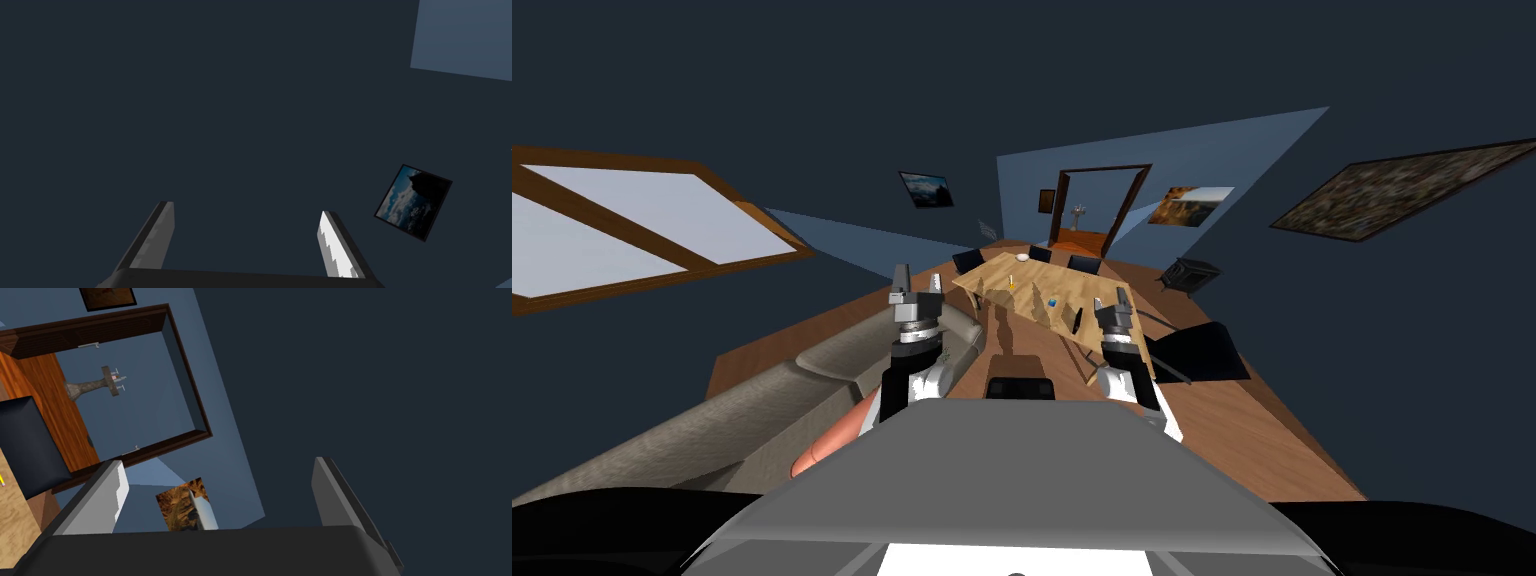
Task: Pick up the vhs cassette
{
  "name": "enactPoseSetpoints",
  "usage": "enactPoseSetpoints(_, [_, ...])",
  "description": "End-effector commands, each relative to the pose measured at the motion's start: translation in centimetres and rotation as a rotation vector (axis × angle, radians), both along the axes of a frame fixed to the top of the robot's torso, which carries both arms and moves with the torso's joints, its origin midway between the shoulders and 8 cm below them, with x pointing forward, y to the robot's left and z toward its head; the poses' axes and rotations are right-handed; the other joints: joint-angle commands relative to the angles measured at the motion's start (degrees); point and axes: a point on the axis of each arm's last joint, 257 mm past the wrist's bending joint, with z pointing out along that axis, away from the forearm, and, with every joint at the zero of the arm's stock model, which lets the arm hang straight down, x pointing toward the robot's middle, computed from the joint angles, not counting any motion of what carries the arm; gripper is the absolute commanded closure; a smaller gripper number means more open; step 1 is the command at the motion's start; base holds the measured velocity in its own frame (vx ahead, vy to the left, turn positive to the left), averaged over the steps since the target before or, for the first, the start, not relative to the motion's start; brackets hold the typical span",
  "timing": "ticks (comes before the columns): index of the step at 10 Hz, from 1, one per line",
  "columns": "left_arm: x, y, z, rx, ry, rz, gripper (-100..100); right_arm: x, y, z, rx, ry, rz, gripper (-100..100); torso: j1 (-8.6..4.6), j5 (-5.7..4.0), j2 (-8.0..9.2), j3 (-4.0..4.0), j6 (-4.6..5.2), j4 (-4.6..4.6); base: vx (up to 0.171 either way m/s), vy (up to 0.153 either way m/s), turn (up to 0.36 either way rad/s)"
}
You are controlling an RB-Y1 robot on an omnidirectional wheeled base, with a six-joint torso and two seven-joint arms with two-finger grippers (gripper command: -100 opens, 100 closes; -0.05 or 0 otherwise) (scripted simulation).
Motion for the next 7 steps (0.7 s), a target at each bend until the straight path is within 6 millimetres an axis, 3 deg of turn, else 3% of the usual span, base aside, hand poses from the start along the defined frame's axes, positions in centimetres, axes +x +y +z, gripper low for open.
enactPoseSetpoints(1, [0.0,0.0,0.0,0.0,0.0,0.0,0,1.0,-1.0,-1.7,0.016,0.054,-0.005,-100,0.0,0.0,0.0,0.0,0.0,0.0,-0.032,0.108,-0.017])
enactPoseSetpoints(7, [0.0,0.0,0.0,0.0,0.0,0.0,0,3.3,-5.7,-9.6,0.124,0.275,-0.043,-100,-0.09,-0.02,0.01,0.0,0.01,0.0,-0.027,0.116,-0.019])
